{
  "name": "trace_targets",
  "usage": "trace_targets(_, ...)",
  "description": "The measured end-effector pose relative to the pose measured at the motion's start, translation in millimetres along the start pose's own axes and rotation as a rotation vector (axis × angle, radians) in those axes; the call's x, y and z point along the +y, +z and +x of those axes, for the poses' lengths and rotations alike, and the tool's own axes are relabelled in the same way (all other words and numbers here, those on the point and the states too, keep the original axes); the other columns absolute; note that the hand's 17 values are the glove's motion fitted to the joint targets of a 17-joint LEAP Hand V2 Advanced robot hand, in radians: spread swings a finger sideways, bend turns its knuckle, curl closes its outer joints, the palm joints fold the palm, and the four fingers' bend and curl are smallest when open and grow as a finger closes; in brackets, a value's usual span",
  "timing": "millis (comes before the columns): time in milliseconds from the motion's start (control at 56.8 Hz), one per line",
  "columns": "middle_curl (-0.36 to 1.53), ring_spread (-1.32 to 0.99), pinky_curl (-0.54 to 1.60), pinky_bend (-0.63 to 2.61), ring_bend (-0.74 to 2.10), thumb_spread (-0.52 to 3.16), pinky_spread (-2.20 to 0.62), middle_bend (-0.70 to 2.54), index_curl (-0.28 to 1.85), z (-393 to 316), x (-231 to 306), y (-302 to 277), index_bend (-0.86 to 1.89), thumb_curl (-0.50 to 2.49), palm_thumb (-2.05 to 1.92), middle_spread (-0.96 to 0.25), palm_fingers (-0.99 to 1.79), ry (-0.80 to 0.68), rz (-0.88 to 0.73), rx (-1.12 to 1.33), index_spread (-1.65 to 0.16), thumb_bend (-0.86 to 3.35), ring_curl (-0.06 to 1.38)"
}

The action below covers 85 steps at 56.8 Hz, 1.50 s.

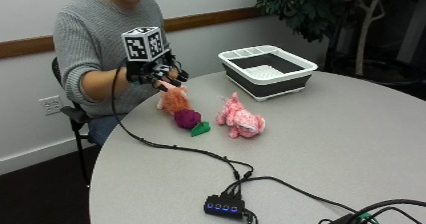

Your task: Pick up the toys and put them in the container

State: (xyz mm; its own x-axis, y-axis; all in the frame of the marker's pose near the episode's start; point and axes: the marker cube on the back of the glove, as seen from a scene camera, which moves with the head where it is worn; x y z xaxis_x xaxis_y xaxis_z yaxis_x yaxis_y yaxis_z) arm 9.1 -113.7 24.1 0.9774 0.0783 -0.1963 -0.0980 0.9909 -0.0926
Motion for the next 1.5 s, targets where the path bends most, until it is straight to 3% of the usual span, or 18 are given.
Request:
trace_targets(229, 0.22, -0.23, 0.32, 0.71, 0.33, 1.42, 0.01, 0.17, 0.33, 13.4, -75.2, 8.8, 0.18, 0.16, -0.03, -0.20, 0.13, 0.052, -0.083, 0.038, -0.36, -0.02, 0.19)
trace_targets(388, 0.24, -0.23, 0.33, 0.74, 0.36, 1.42, 0.01, 0.17, 0.35, 22.8, -80.4, 45.4, 0.19, 0.18, -0.03, -0.20, 0.12, 0.123, -0.156, 0.096, -0.36, -0.02, 0.21)
trace_targets(546, 0.28, -0.23, 0.33, 0.74, 0.39, 1.38, 0.01, 0.26, 0.34, 30.4, -68.4, 106.9, 0.13, 0.19, -0.04, -0.21, 0.14, 0.268, -0.338, 0.094, -0.36, -0.03, 0.22)
trace_targets(634, 0.35, -0.23, 0.33, 0.73, 0.42, 1.33, 0.01, 0.45, 0.29, 29.3, -64.6, 122.2, 0.06, 0.18, -0.09, -0.21, 0.14, 0.305, -0.296, -0.032, -0.35, -0.06, 0.23)
trace_targets(881, 0.52, -0.29, 0.27, 0.53, 0.70, 1.31, 0.01, 0.93, 0.22, 23.1, -70.5, 117.7, 0.13, 0.18, -0.06, -0.20, 0.37, 0.282, -0.220, -0.019, -0.34, -0.04, 0.31)
trace_targets(1039, 0.61, -0.40, 0.26, 0.46, 0.94, 1.43, -0.01, 1.09, 0.25, 22.7, -82.1, 89.2, 0.19, 0.24, 0.10, -0.21, 0.59, 0.234, -0.145, 0.031, -0.34, 0.05, 0.40)
trace_targets(1321, 0.67, -0.46, 0.30, 0.52, 1.06, 1.45, -0.10, 1.11, 0.35, 7.5, -144.5, -56.5, 0.24, 0.36, 0.29, -0.21, 0.63, 0.158, 0.053, 0.006, -0.35, 0.12, 0.46)
trace_targets(1497, 0.71, -0.47, 0.31, 0.54, 1.08, 1.42, -0.12, 1.12, 0.39, -97.2, -189.5, -69.7, 0.25, 0.41, 0.32, -0.20, 0.61, -0.110, 0.026, -0.083, -0.36, 0.10, 0.48)
